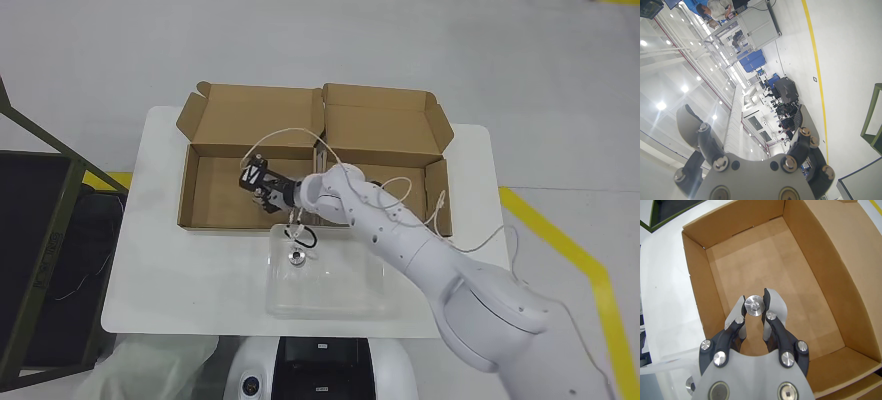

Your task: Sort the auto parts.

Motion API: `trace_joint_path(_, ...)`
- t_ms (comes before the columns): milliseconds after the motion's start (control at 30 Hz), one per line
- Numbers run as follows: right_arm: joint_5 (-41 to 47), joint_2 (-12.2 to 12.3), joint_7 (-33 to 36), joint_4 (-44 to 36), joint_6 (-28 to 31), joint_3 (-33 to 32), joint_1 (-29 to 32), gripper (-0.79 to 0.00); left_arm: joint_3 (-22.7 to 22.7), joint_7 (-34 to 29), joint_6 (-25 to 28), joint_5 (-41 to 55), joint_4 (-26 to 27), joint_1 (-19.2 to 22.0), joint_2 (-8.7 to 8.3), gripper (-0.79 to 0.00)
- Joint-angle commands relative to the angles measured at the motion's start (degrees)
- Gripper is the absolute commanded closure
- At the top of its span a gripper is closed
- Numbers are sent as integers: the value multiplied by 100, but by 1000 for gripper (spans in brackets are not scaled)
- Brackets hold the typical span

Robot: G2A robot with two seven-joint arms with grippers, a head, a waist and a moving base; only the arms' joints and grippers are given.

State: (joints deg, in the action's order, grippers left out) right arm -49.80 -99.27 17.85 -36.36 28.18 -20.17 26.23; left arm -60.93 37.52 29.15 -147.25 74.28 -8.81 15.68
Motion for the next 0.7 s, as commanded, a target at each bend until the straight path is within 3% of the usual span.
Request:
trace_joint_path(0,-35,-90,27,153,-11,29,-28,0,0,0,0,0,0,0,0,-785)
trace_joint_path(300,-189,-421,-75,760,43,83,-108,0,0,0,0,0,0,0,0,-785)
trace_joint_path(333,-204,-448,-91,817,55,81,-117,-71,0,0,0,0,0,0,0,-785)
trace_joint_path(667,-399,-651,-239,1163,107,59,-153,-339,0,0,0,0,0,0,0,-785)
